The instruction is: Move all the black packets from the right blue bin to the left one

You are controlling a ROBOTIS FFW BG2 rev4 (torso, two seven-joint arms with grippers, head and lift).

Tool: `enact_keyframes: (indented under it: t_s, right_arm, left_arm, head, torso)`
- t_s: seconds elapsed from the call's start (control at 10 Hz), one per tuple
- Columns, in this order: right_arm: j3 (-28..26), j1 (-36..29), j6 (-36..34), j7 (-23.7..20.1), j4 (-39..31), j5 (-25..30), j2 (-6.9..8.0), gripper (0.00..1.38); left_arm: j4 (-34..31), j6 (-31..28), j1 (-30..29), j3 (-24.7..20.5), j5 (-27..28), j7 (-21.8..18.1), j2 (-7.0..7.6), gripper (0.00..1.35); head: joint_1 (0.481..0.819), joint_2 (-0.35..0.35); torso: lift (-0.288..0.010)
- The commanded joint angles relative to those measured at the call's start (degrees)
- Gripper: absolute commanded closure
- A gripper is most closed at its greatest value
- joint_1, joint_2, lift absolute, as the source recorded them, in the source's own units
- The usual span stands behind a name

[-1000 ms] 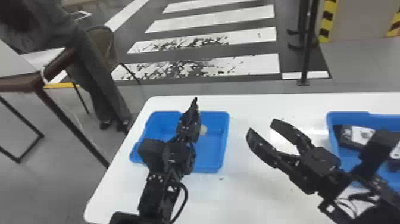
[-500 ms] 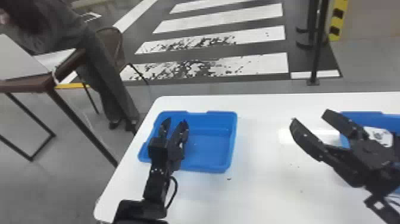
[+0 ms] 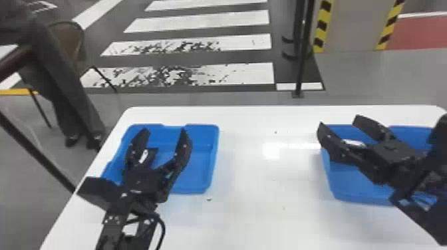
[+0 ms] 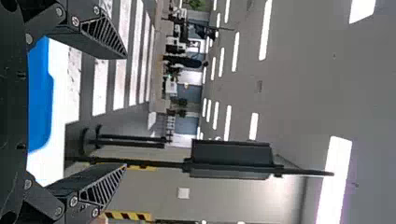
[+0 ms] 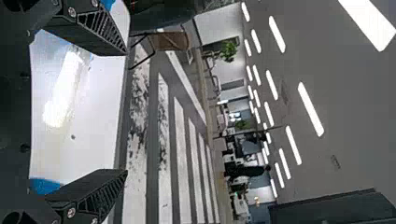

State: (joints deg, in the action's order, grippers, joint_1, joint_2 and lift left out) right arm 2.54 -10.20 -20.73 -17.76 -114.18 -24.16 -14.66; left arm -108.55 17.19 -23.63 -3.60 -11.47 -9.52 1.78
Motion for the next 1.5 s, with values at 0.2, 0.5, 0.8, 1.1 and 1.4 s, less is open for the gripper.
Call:
enact_keyframes:
  t_s: [0.2,0.5,0.8,1.1,1.4]
  right_arm:
    - [-7.2,2.9,-20.5,0.0,-1.6,7.8,0.6,0.13]
    - [-5.4,11.6,-31.7,0.1,4.6,11.0,-1.42,0.13]
    - [-3.3,18.2,-34.0,-1.9,13.6,9.5,-2.47,0.13]
    - [1.1,24.8,-32.0,-3.1,23.5,9.5,-3.0,0.13]
    - [3.4,29.5,-28.9,-4.4,32.7,10.3,-3.44,0.13]
  left_arm:
    - [-10.2,-6.2,-8.4,4.6,-4.9,-0.2,0.68,0.22]
    - [-10.2,-6.8,-8.6,3.5,-5.0,-0.6,0.16,0.22]
    - [-10.2,-6.2,-8.4,3.8,-4.9,-0.6,0.24,0.22]
    - [-10.1,-6.2,-8.1,4.2,-4.4,-0.6,0.33,0.22]
    - [-9.9,-6.1,-7.9,4.2,-4.6,-0.6,0.33,0.22]
  head:
    - [0.695,0.053]
    - [0.695,-0.039]
    - [0.695,-0.046]
    - [0.695,-0.039]
    - [0.695,-0.037]
  torso:
    - [-0.14]
    - [-0.14]
    - [-0.14]
    - [-0.14]
    - [-0.14]
